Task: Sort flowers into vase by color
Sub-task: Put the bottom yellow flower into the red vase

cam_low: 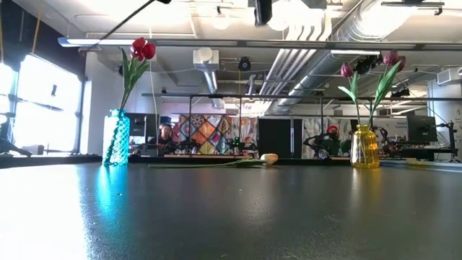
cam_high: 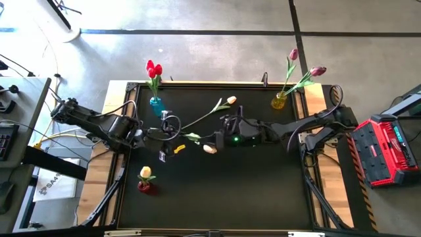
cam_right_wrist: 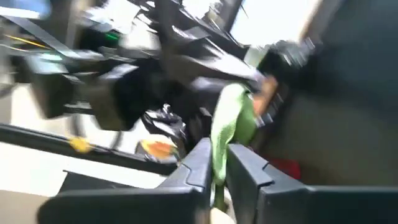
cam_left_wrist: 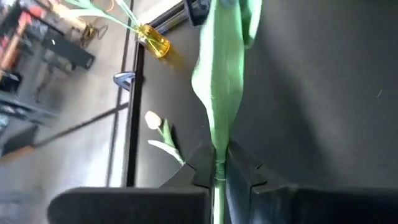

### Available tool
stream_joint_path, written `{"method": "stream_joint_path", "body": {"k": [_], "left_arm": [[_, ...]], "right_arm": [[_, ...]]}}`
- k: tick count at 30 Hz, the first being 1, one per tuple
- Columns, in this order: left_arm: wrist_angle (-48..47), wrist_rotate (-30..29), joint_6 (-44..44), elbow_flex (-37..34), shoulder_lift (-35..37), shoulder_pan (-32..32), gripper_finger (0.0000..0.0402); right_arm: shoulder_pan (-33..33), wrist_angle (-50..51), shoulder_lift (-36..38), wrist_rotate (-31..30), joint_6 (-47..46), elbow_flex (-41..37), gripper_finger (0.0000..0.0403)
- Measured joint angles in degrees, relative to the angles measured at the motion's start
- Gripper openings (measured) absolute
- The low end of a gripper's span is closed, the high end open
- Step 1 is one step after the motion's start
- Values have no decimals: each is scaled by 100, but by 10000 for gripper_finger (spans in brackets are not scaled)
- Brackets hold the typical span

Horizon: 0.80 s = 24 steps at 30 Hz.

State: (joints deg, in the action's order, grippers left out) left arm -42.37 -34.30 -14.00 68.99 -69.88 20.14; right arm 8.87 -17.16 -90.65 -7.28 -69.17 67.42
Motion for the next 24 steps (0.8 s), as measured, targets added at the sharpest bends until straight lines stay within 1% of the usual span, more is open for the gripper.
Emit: {"method": "stream_joint_path", "body": {"k": [5,8,11,15,19,21,24], "left_arm": [[19,-10,964,4,354,13,2],[29,-160,1619,2,795,21,1],[24,-450,2160,4,1299,170,1],[30,-985,2691,4,1869,565,1],[37,-1303,3101,0,2260,1074,0],[223,-1471,3191,-129,2374,1362,0],[777,-1603,3192,-538,2550,1778,0]], "right_arm": [[214,-1058,5,-728,1206,0,86],[297,-1683,11,-795,1957,2,122],[358,-2069,11,-767,2434,2,145],[367,-2014,11,-750,2569,2,153],[369,-1787,11,-746,2571,2,153],[390,-1769,9,-746,2571,2,153],[412,-1773,9,-740,2611,2,153]]}}
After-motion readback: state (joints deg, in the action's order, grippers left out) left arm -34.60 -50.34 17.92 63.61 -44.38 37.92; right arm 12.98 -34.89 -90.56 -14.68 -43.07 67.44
